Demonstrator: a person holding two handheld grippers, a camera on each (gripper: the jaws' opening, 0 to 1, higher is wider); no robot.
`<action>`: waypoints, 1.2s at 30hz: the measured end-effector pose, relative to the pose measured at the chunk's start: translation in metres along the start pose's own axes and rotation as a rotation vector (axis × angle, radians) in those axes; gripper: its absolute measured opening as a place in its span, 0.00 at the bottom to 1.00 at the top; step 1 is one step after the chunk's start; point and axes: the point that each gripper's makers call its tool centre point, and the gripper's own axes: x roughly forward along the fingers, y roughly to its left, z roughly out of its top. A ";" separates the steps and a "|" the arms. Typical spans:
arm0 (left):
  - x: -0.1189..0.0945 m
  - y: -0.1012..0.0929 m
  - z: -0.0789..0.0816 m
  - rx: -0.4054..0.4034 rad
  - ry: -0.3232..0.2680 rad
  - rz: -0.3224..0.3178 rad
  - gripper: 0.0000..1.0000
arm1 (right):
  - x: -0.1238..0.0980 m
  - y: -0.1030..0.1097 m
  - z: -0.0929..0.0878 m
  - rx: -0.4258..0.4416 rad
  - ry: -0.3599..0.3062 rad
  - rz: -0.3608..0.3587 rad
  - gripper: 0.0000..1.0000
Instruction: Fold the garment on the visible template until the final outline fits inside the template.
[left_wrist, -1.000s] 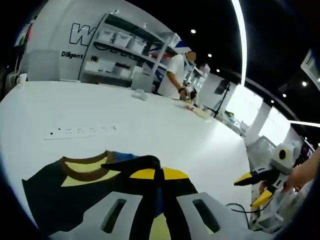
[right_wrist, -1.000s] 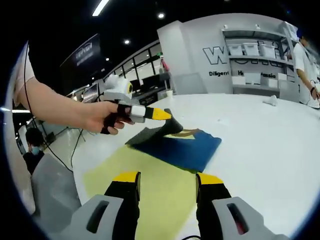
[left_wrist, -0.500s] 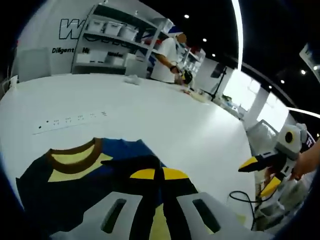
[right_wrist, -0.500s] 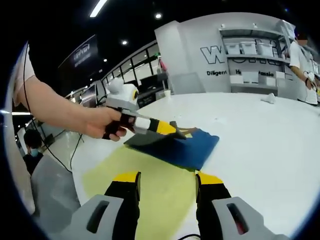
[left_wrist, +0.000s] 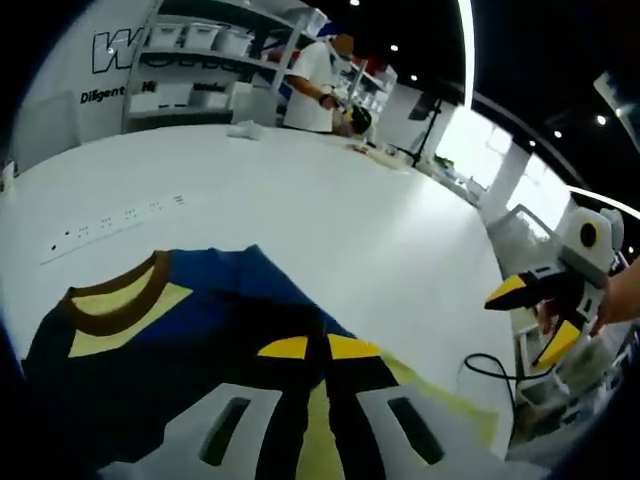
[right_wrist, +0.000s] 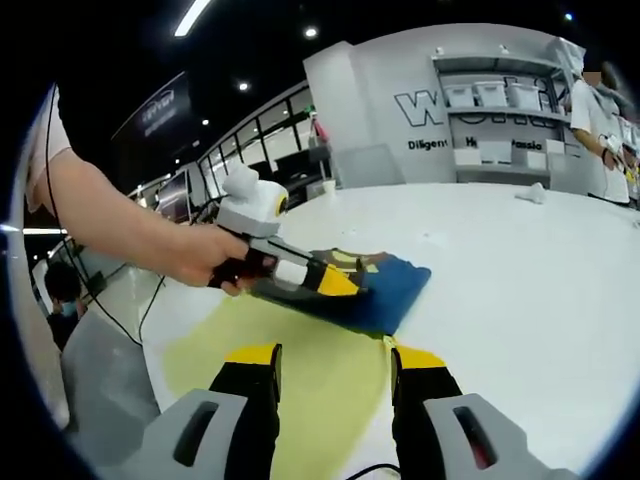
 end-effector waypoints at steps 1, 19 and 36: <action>0.000 -0.003 0.000 0.002 -0.001 -0.013 0.06 | 0.000 0.000 0.000 0.001 0.000 0.000 0.40; -0.050 0.004 -0.015 -0.035 -0.050 -0.012 0.14 | 0.010 0.006 -0.002 -0.017 0.015 0.021 0.40; -0.162 0.016 -0.078 0.040 -0.051 0.047 0.17 | 0.012 0.018 -0.029 -0.072 0.082 0.070 0.39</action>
